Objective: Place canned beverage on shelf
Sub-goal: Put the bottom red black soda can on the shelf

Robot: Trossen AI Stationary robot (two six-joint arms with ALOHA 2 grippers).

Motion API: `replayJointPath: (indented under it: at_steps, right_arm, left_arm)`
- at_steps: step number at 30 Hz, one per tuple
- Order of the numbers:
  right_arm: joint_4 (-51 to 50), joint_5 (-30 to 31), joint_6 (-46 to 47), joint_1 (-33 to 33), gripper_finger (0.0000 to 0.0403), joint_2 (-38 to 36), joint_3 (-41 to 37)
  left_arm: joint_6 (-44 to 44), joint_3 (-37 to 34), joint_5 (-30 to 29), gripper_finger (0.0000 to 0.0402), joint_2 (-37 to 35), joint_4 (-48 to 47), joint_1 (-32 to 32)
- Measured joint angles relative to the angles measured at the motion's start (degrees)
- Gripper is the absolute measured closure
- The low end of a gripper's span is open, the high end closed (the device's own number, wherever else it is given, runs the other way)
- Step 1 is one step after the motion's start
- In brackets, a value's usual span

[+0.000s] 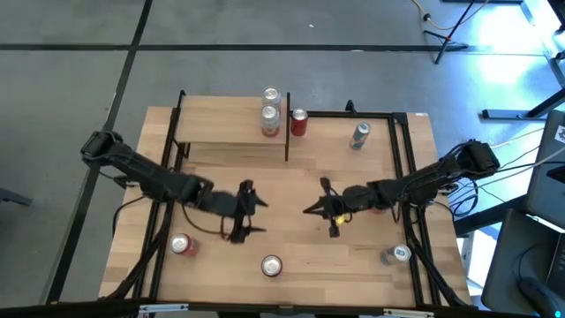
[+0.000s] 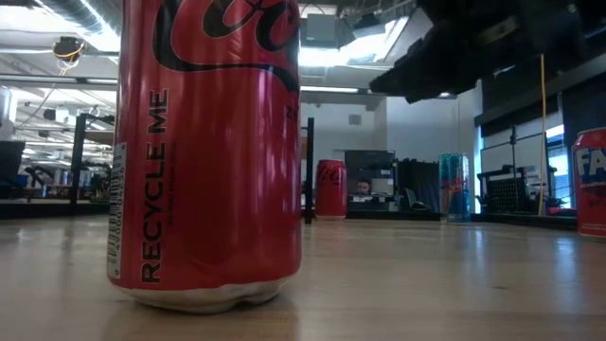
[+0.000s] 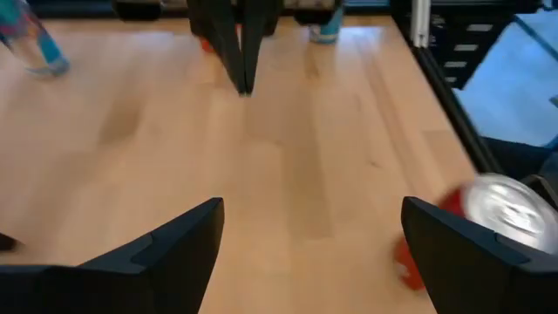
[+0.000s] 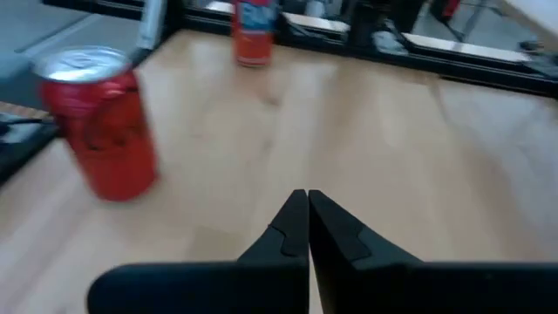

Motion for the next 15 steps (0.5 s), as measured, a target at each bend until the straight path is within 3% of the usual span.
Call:
replayJointPath:
  at_steps: [9, 15]
  right_arm:
    - [9.13, 0.54, 5.21, 6.8, 0.0402, 6.85, 0.71]
    - [8.99, 2.44, 6.29, 9.94, 0.0402, 10.79, 4.49]
  left_arm:
    - [-7.44, -4.5, -9.58, 0.0072, 0.57, 11.47, -14.36]
    - [-6.13, -5.08, -11.47, 0.0072, 5.78, 20.5, -17.89]
